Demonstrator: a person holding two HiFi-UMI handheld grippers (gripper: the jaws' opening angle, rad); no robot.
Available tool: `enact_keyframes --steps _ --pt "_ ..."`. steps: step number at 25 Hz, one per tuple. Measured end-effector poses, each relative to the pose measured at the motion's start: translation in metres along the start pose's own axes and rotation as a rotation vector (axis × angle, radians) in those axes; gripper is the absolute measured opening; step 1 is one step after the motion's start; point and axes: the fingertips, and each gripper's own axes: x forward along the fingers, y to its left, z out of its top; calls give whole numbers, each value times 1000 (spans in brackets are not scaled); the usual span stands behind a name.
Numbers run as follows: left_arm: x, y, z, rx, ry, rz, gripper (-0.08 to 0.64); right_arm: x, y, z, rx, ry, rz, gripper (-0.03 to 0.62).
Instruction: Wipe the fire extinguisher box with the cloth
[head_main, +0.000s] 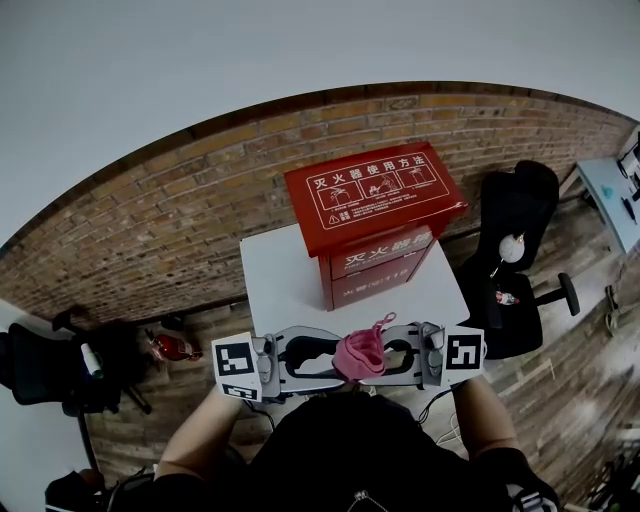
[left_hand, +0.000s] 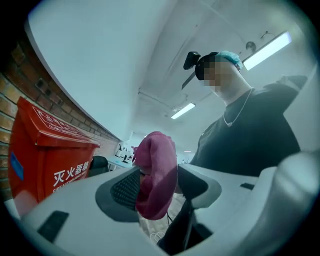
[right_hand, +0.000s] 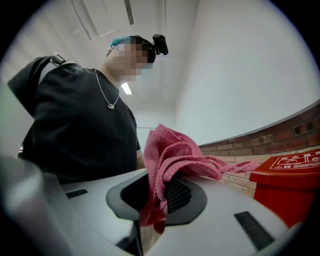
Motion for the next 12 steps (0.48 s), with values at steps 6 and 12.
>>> enact_keyframes --steps 6,12 --pt "8 0 0 12 15 18 255 4 -4 2 -15 2 -3 74" --pt "11 0 -9 25 42 46 219 4 -10 -4 25 3 -24 74"
